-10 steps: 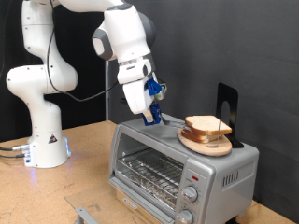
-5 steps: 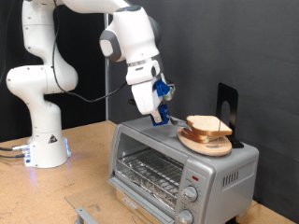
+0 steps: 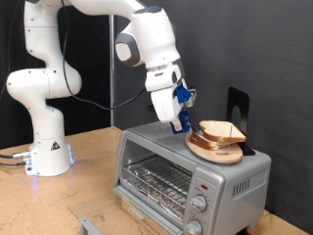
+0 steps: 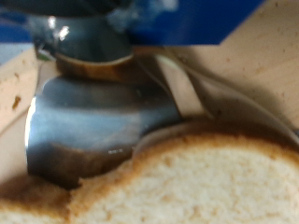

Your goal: Make a piece of toast with the oven

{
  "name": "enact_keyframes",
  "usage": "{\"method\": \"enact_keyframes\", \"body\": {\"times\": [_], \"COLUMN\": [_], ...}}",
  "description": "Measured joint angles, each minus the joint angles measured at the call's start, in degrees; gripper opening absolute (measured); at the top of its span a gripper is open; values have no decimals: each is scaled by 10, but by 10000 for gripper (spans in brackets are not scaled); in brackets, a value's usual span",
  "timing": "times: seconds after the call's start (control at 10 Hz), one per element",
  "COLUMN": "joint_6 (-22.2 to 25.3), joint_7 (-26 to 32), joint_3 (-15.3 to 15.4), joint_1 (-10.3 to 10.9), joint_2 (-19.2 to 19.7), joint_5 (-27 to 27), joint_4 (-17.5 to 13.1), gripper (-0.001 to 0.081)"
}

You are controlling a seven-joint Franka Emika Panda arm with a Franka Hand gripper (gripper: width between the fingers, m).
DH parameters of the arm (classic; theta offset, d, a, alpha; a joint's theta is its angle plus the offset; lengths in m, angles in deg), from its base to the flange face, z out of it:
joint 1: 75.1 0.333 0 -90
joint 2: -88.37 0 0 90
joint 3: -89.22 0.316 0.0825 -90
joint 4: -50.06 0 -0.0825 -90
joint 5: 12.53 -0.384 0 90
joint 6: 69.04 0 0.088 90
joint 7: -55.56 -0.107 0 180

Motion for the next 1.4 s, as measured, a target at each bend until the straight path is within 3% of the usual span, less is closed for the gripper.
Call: {"method": "enact_keyframes", "body": {"times": [0.2,0.3,0.5,1.1,1.4], "joint_6": [-28,-55,-67,-24,29], "joint_7": [24,59,118,195,202], "joint_3": [1,1,-1,-28,-48], "joint_1": [3,5,5,3,1], "joint_2": [0,-1,-13,-69,-114], "joint_5": [-34,-76,-149,-245,-248], "joint_4": [2,8,24,55,65], "gripper": [400,400,400,400,400]}}
